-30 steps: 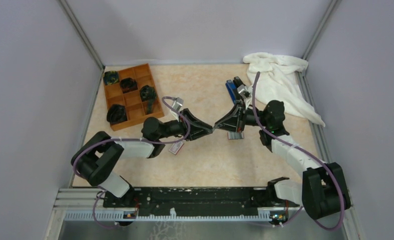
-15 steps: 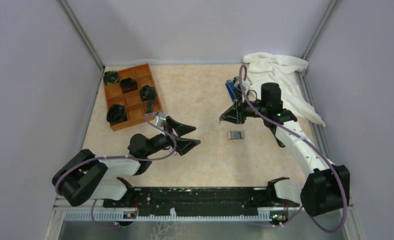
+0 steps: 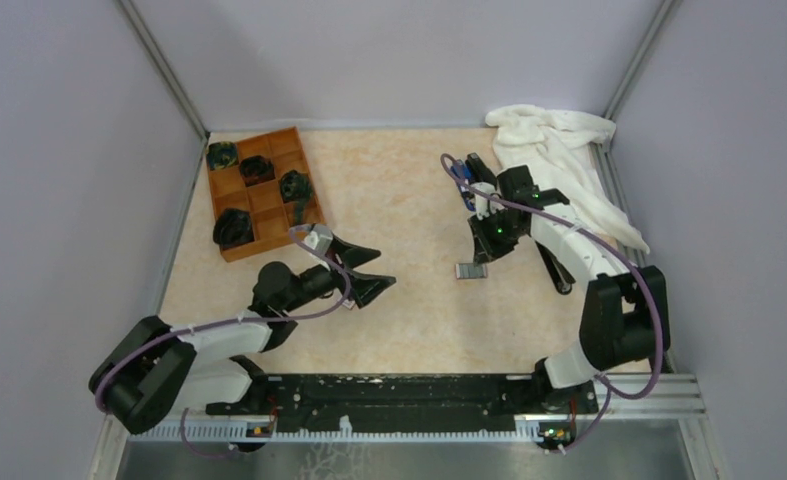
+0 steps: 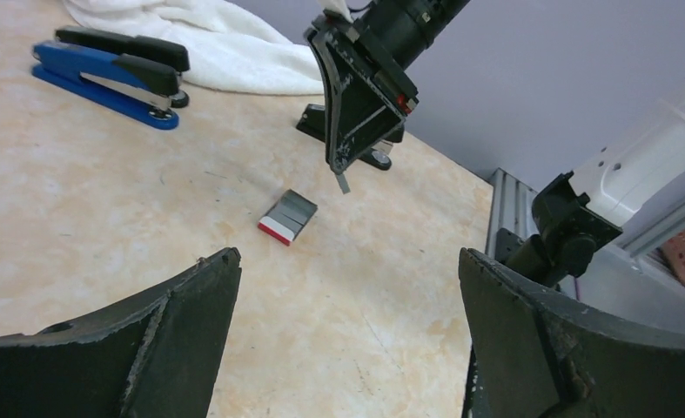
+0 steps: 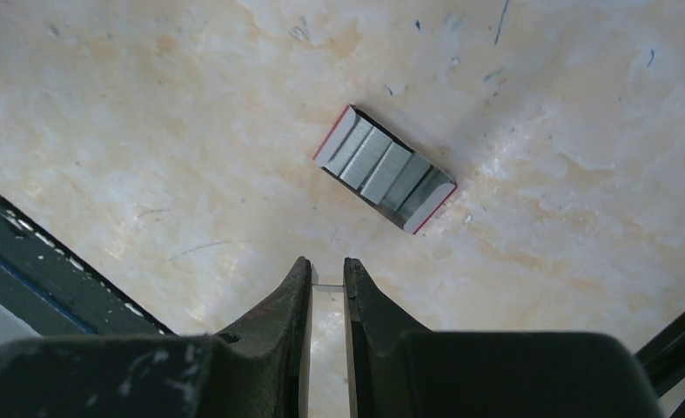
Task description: Unload the staples from the stapler
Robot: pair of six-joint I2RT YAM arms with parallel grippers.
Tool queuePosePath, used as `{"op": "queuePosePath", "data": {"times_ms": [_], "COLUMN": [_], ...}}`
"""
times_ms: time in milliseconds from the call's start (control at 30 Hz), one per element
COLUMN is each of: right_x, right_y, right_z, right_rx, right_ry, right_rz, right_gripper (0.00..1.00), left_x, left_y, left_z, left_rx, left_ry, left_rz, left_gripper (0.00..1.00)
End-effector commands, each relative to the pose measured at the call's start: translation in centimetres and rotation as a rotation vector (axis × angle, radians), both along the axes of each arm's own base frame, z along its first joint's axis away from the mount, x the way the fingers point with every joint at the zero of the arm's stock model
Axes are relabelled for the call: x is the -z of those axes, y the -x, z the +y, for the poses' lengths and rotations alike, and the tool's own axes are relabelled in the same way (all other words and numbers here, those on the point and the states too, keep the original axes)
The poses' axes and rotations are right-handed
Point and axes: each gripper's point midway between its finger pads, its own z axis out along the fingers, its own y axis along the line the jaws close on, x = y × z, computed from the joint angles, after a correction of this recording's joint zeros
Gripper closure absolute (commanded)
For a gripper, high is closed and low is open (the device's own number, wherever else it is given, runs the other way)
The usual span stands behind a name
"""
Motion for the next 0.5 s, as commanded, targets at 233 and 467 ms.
{"op": "queuePosePath", "data": {"times_ms": [233,467], "right_x": [1.2,1.9], "right_y": [-2.2,-2.6], "right_z": [-0.2,1.3], "right_rx": [0.068,0.08], "right_ry": [0.089,0.066], "right_rz": [0.059,0.092], "right_gripper": [0.92,0.91], "left_x": [3.0,3.4], "left_y": [0.2,0.5], "left_z": [1.4,1.2], "left_rx": [-0.065,-0.043], "left_ry": [-0.041,-0.034], "left_rz": [-0.026,-0.011], "left_gripper": [0.01,0.01]}}
